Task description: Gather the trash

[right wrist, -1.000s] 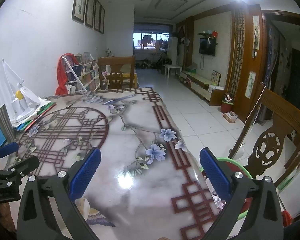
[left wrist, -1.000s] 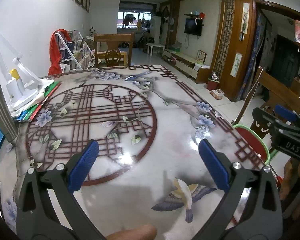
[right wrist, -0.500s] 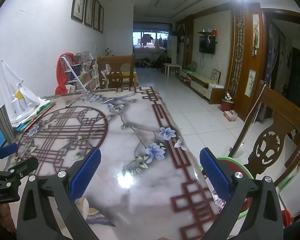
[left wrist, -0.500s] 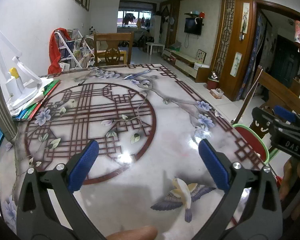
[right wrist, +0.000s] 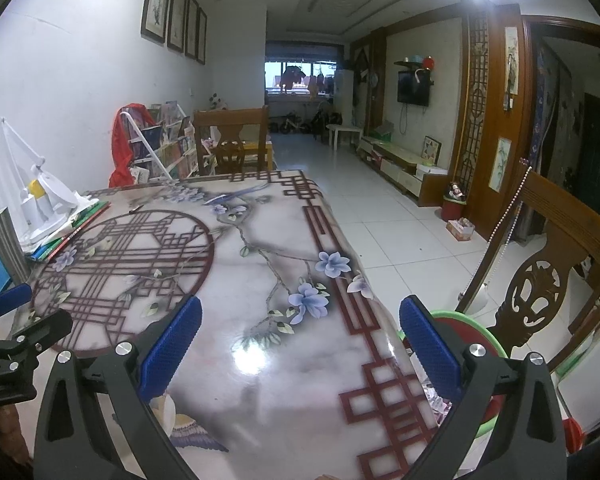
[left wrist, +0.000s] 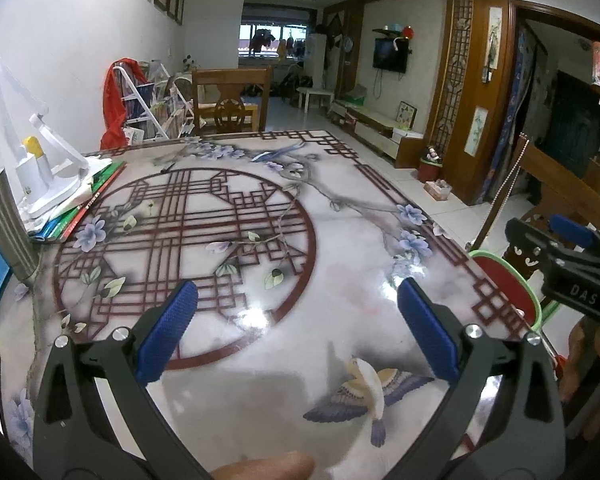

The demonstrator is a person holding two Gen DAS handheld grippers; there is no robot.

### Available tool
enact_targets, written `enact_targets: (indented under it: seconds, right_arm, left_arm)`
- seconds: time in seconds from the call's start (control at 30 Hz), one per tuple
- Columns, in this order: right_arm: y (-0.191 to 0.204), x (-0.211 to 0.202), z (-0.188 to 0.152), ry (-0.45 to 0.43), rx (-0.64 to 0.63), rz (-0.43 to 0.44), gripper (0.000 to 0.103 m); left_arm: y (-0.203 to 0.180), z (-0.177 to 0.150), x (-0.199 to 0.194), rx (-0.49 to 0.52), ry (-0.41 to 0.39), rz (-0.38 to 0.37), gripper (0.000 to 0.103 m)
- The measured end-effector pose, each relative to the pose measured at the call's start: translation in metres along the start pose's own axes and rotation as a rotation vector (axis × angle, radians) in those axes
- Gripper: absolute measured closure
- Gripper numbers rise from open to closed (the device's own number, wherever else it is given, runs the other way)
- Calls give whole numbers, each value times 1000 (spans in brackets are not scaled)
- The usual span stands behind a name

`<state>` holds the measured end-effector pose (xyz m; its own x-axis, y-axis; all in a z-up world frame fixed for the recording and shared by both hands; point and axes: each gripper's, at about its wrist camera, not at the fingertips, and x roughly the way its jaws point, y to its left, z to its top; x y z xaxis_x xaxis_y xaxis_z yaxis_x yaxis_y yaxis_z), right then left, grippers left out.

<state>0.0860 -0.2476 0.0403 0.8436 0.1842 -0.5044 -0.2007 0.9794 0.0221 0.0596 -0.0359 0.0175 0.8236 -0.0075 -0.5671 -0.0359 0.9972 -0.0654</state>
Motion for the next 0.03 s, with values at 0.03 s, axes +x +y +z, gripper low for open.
enact_targets:
  seconds: [0.03]
  right_arm:
    - [0,0,0,-1,1,0,7]
  left_arm:
    - [2,0,0,0,-2,1,5]
